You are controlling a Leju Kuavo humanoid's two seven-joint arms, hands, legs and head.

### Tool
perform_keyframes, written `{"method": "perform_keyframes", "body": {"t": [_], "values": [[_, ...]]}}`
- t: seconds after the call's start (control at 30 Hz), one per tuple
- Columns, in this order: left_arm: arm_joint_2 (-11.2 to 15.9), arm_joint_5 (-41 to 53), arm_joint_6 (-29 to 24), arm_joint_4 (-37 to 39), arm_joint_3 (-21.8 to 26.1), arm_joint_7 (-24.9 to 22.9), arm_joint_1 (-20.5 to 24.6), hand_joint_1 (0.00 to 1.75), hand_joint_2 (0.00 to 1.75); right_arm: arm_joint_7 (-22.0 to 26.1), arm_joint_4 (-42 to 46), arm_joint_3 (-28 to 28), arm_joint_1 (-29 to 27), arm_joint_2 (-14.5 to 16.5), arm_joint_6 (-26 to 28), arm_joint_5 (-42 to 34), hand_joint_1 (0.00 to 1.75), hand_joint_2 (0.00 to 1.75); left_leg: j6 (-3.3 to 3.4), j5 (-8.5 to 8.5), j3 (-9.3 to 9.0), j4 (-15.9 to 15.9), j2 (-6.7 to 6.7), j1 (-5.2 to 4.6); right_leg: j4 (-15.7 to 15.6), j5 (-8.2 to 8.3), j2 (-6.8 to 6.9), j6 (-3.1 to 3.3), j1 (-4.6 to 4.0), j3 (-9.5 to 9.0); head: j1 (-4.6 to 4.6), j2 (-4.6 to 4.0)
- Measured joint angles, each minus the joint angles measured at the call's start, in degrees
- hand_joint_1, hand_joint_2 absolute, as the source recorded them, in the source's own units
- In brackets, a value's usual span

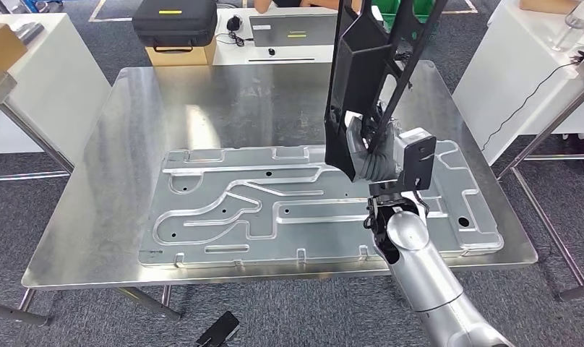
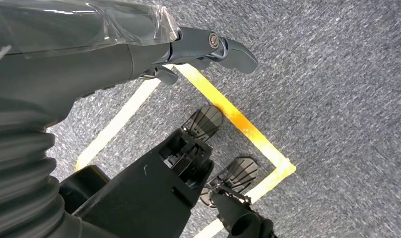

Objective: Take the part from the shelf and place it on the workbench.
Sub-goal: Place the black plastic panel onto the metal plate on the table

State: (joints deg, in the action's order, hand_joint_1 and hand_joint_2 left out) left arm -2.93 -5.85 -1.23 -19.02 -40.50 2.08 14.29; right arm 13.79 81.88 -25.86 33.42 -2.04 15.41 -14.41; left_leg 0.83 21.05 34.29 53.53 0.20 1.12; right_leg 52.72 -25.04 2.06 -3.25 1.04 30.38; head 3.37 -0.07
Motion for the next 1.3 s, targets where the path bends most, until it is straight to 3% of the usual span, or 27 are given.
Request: {"method": "perform_keyframes", "body": {"t": [0.4,0.53,0.67,0.93,1.3], "values": [[-0.2,-3.4,-1.4,0.0,0.1,0.2,0.2,0.00,1.75,-5.0,-11.9,1.0,11.9,-5.1,-2.2,5.9,1.75,1.75,0.01,-0.11,-0.01,0.0,-0.02,-0.02,0.0,0.08,0.01,0.00,0.01,-0.06,0.00,0.00],[0.6,-11.6,-4.5,0.0,1.9,2.8,0.2,0.00,1.75,-6.9,-16.2,0.7,14.6,-5.1,-2.0,9.2,1.75,1.75,0.01,-0.11,0.00,0.0,-0.03,0.00,0.1,0.06,0.02,0.01,-0.02,-0.03,0.00,0.00],[2.2,-20.0,-6.3,0.0,7.1,6.9,0.1,0.00,1.75,-7.8,-25.1,-0.8,18.9,-5.1,-1.1,12.4,1.75,1.75,-0.06,-0.16,0.00,0.0,-0.05,0.00,0.2,0.06,0.04,0.02,-0.02,0.03,0.01,0.00],[2.4,-27.3,-6.0,-0.5,12.3,10.3,-0.4,0.00,1.75,-9.7,-37.7,-3.5,25.2,-5.1,0.6,18.7,1.75,1.75,-0.08,-0.27,0.06,0.0,-0.14,-0.02,0.2,0.07,0.22,0.02,0.00,0.04,0.02,0.00],[1.7,-35.1,-4.2,-0.5,16.7,13.8,-0.6,0.00,1.75,-10.5,-45.6,-6.7,29.7,-4.0,0.5,24.8,1.75,1.75,-0.08,-0.28,0.03,0.0,-0.13,-0.01,0.3,0.07,0.21,0.02,-0.01,0.04,0.02,0.00]]}}
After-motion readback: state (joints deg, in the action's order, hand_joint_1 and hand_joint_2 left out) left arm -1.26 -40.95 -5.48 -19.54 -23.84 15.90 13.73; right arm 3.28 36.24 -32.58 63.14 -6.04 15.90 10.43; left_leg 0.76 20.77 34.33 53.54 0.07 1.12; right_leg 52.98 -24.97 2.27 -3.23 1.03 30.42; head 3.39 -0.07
